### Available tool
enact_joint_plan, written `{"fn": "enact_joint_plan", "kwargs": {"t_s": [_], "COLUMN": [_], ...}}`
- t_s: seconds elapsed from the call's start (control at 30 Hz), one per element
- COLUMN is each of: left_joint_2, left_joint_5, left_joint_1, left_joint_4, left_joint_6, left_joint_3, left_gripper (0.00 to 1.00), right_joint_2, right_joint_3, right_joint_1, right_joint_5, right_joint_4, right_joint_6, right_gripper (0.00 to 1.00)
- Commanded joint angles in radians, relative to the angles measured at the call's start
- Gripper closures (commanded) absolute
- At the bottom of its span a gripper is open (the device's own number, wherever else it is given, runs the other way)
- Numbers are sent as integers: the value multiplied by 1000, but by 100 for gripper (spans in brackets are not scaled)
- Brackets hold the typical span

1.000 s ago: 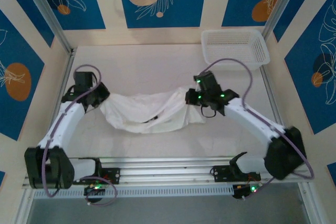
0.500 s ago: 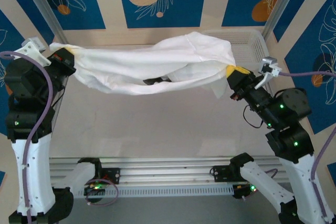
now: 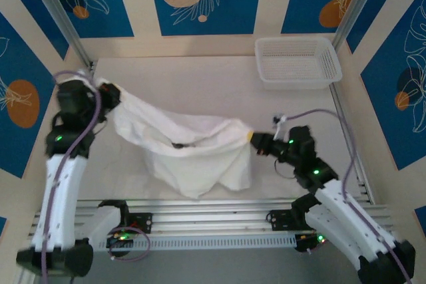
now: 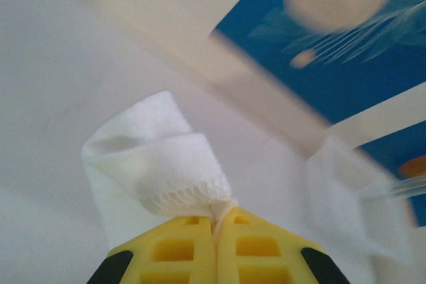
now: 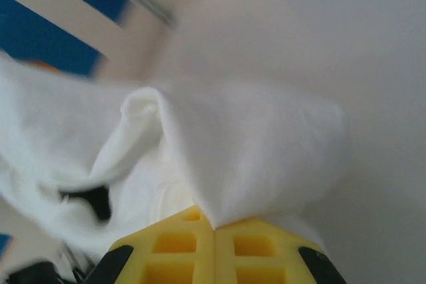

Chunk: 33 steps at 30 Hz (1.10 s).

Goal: Fold the inside-out t-shirt

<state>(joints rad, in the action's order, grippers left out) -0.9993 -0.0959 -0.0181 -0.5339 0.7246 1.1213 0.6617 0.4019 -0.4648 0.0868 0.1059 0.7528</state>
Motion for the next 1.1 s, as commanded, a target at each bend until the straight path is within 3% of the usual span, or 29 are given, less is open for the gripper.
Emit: {"fn": "enact_joint_plan", "kwargs": {"t_s": [0.0, 0.07, 0.13, 0.2, 0.27, 0.4, 0.5, 0.6, 0.73, 0.8, 0.87, 0.97, 1.0, 1.07], "left_joint_2": [-129, -198, -248, -275, -282, -234, -198, -165, -162, -192, -242, -325, -341, -346], "left_joint_5": [-8, 42, 87, 97, 108, 171, 205, 170, 237, 223, 192, 162, 152, 136], "left_joint_1": [-5, -5, -5, -5, -6, -6, -9, -49, -153, -157, -156, -156, -156, -155], "left_joint_4": [54, 66, 79, 98, 98, 5, -110, -145, -129, -81, -24, 11, 17, 6], "left_joint_6": [43, 46, 68, 87, 98, 125, 148, 165, 188, 193, 185, 169, 160, 140], "left_joint_3": [-181, -238, -276, -301, -311, -313, -319, -372, -452, -487, -499, -470, -456, -422], "left_gripper": [100, 99, 84, 65, 53, 45, 40, 41, 39, 39, 39, 57, 68, 90], "right_joint_2": [-15, -41, -62, -36, 49, 350, 548, 677, 790, 824, 840, 826, 813, 782], "right_joint_3": [-87, -65, -12, 45, 114, 326, 445, 488, 497, 503, 513, 528, 538, 557], "right_joint_1": [-43, -43, -41, -35, -20, -17, -77, -130, -140, -143, -151, -174, -178, -184], "right_joint_5": [-10, -25, -84, -110, -112, -75, -95, -196, -191, -175, -152, -150, -147, -150], "right_joint_4": [-51, 25, 106, 139, 159, 265, 305, 304, 271, 264, 268, 282, 294, 325], "right_joint_6": [107, 83, 41, -18, -57, -122, -181, -210, -227, -224, -220, -211, -210, -208], "right_gripper": [76, 64, 53, 50, 50, 50, 47, 43, 41, 47, 63, 95, 100, 100]}}
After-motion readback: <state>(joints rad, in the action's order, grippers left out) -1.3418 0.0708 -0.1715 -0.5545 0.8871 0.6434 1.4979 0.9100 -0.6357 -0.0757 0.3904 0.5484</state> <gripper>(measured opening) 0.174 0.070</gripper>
